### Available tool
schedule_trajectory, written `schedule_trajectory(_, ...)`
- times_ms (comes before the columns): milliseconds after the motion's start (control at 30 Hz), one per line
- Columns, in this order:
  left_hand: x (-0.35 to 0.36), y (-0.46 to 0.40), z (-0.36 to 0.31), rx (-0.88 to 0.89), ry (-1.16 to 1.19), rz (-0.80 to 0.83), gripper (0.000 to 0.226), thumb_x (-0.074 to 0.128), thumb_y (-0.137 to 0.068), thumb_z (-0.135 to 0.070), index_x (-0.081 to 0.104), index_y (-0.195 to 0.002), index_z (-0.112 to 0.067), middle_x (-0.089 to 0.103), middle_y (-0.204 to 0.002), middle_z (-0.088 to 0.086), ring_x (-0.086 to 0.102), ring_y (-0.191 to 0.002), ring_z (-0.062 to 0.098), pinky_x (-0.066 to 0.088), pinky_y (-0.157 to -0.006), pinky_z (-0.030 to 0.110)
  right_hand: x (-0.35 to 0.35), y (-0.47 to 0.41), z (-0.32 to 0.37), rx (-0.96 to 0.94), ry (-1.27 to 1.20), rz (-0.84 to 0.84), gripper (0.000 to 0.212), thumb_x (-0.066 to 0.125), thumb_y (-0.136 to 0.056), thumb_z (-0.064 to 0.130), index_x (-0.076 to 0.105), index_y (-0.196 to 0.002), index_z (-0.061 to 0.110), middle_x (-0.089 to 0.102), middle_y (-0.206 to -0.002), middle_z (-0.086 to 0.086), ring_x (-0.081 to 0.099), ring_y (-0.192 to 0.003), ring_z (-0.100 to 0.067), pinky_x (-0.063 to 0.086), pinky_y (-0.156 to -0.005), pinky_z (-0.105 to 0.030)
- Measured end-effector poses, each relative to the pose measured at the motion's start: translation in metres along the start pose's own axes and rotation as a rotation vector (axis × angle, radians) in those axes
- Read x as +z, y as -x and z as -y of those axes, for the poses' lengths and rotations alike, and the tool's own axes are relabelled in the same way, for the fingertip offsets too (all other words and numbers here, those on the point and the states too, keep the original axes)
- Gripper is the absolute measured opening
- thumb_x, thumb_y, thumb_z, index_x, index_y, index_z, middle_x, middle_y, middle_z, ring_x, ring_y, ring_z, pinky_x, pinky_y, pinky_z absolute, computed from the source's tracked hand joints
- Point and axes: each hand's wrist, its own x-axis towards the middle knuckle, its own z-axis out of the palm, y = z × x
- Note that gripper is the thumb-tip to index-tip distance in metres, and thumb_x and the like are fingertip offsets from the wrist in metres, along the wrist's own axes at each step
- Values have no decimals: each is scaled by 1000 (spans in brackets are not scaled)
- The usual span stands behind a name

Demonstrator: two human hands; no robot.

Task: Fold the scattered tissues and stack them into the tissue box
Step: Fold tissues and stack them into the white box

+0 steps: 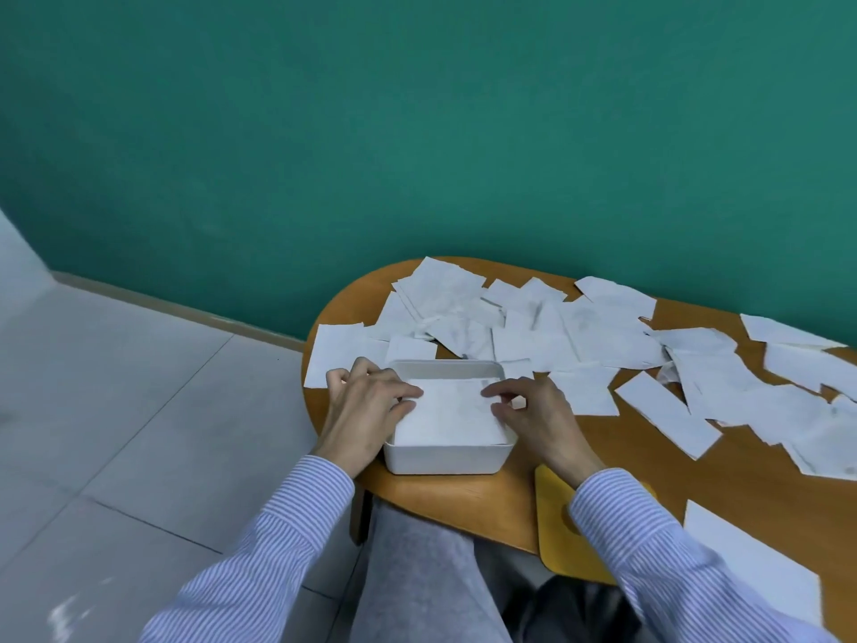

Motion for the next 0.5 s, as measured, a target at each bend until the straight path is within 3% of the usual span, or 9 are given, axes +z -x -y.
schedule_trajectory(200,0,-2,2,26,-169,14,16,65,-94,-37,75,-107,-41,71,-101,-14,44,-108,12,11,-82,33,7,-2,7,-88,254,16,23,59,-95,28,69,-115,33,68,-116,8,47,-106,-18,33,-88,-32)
schedule_trajectory(400,1,-2,-2,38,-269,49,26,64,-92,-49,71,-116,-44,54,-118,-13,39,-116,14,16,-92,39,9,3,-2,-157,375,-32,26,61,-94,35,67,-120,36,57,-118,3,46,-111,-21,36,-89,-36)
schedule_trajectory(500,4,-1,-6,63,-266,17,28,65,-90,-51,70,-117,-44,55,-118,-14,41,-115,14,18,-91,39,6,7,-6,-161,365,-42,28,59,-95,39,64,-123,38,53,-121,5,44,-113,-19,35,-90,-33)
